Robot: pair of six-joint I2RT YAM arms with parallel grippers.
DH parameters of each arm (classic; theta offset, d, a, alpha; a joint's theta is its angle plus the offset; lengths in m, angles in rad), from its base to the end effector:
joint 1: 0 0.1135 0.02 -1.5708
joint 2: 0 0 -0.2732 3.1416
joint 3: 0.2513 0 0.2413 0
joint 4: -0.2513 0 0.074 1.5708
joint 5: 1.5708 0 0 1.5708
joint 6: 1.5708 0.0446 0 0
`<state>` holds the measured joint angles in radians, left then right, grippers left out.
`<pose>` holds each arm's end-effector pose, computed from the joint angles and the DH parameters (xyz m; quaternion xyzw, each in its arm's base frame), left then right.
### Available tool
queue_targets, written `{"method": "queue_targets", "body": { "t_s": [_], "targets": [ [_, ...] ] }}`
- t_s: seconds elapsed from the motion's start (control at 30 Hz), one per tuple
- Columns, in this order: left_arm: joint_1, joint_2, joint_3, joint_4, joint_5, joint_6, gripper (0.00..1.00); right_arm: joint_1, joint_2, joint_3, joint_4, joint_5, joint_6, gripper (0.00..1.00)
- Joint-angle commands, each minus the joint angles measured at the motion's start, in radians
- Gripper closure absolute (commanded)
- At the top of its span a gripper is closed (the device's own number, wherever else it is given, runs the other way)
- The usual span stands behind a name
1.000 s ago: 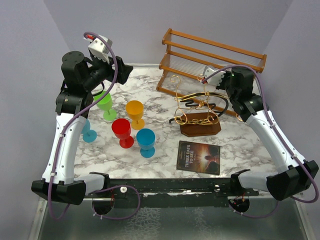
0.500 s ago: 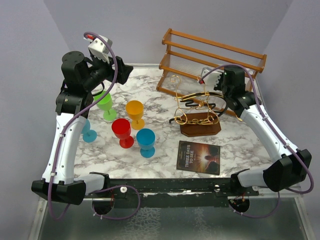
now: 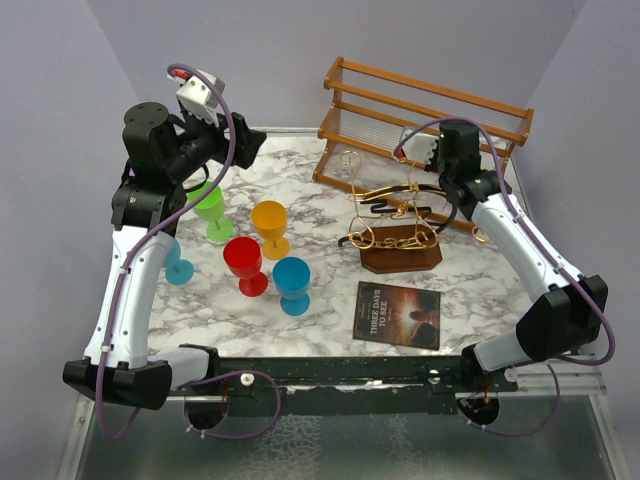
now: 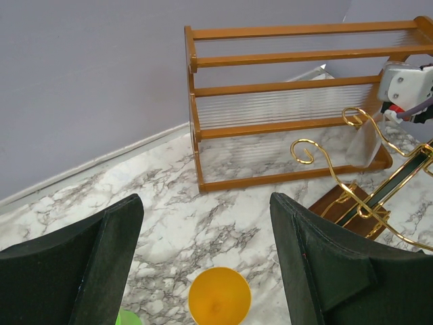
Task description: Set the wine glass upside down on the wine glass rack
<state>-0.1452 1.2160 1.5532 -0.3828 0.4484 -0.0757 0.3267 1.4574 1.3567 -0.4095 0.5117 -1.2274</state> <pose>0.2345 -0.0538 0.4984 0.1780 0.6992 -0.2340 0.6517 0.3159 0.0840 0.3660 -0.4939 0.6848 -0.4095 0.3455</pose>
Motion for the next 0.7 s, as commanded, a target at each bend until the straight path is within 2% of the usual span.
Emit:
{"method": "queue_targets", "body": {
  "t_s": [0.0,0.27,0.67],
  "targets": [
    [0.006,-0.009,0.0,0.021,0.023,0.004,0.22,-0.003,0.018,0.059,0.025,-0.031,0.001,0.99],
    [0.006,-0.007,0.004,0.018,0.023,0.005,0.21,-0.003,0.039,0.054,0.045,-0.042,0.004,0.99],
    [0.006,-0.003,0.005,0.025,0.025,0.001,0.21,-0.002,0.007,0.082,-0.098,-0.155,0.108,0.95]
  ]
}}
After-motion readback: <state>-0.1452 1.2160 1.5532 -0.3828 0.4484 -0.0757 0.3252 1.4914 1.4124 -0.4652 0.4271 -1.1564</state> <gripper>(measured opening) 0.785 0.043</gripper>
